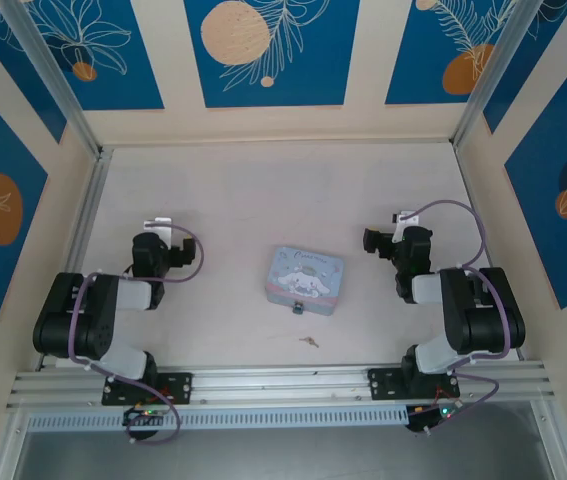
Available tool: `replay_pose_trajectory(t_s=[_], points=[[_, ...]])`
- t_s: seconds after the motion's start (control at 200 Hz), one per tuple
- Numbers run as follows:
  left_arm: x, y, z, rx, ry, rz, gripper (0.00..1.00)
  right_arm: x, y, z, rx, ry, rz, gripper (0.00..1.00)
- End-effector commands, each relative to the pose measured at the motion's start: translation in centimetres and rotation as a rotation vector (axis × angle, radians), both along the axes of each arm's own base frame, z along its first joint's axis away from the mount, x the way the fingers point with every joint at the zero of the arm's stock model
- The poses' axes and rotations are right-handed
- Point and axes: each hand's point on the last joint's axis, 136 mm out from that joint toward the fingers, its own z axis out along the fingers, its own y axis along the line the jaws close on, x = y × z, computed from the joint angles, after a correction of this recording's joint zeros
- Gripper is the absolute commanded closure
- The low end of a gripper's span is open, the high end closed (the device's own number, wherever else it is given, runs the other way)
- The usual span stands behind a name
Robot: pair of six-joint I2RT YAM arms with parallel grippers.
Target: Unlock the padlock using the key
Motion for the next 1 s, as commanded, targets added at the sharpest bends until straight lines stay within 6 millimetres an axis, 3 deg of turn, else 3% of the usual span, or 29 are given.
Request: replay_pose_trajectory(t_s=[0.0,0.84,0.88,0.995], points=[[1.6,-0.2,2.3,0.018,-0.090,-0.001,0.00,1.7,0.0,2.5,0.006,-0.102,-0.024,0.01],[1.6,-0.1,2.2,0.018,-0.084,0.000,0.00,1.6,-0.1,2.7,0.022,-0.106,-0.016,0.01],[1.6,-0.2,2.4,0.017,-0.095,-0.001,0.00,1.5,-0.9,3.0,0.010,-0.106,-0.069,0.01],[2.7,0.4,4.2,0.030,0.023,0.038,0.00,0.6,0.0,3.7,-0.012,-0.166,-0.037,0.01]])
